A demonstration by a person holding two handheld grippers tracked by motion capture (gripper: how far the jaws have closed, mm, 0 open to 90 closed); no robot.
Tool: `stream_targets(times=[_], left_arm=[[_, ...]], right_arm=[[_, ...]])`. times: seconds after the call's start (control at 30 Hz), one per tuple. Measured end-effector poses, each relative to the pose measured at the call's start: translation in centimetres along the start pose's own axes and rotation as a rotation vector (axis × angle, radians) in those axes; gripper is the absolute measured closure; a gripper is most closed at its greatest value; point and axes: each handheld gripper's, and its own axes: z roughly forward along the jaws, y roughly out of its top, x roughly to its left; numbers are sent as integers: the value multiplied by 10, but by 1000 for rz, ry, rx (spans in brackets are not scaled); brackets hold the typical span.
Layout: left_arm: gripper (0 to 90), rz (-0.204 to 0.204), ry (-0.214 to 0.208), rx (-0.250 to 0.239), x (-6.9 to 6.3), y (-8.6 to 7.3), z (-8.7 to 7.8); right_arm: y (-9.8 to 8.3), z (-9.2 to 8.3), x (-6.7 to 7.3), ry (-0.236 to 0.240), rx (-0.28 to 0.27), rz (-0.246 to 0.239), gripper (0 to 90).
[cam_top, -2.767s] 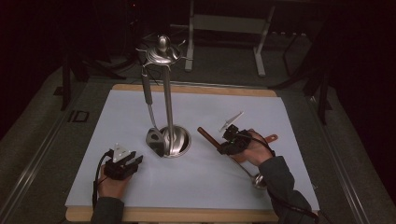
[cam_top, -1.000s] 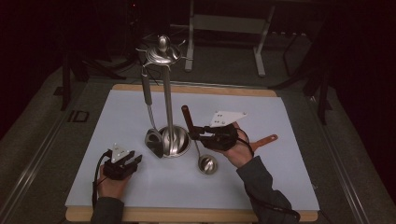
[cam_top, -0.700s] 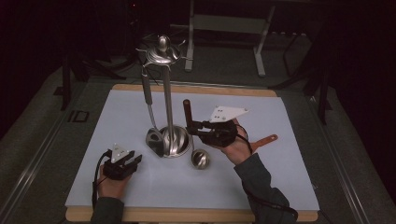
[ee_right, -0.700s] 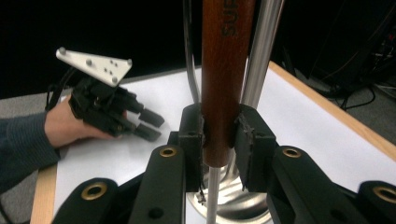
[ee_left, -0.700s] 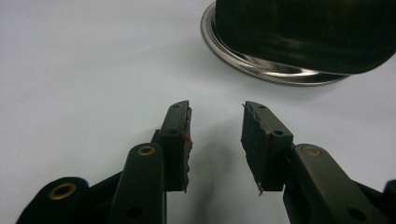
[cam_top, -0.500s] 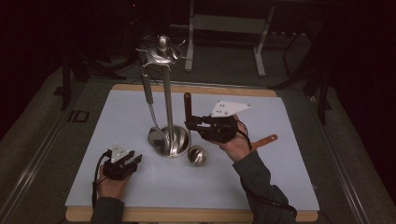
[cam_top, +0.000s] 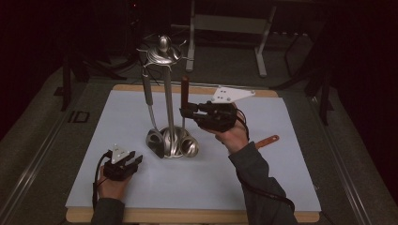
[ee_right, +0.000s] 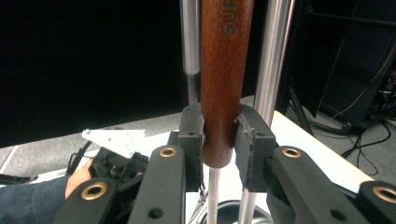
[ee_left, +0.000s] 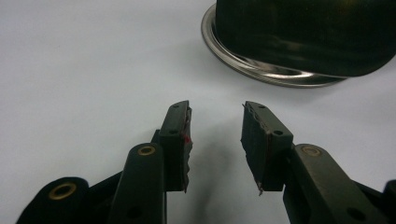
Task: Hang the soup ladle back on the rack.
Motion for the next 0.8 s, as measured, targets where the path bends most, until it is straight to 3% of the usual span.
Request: stream_targets(times=[0.23,0.6,0.8], left_arm=[[625,-2,-1,-3,0,0,0],[625,-2,0,-3,0,0,0],[625,-1,0,-4,0,0,0]], right_arm=[[21,4,6,-14,-19,-14,740],[32,10,10,-29,-4,-30,740],[34,15,14,-91,34,-47,741]])
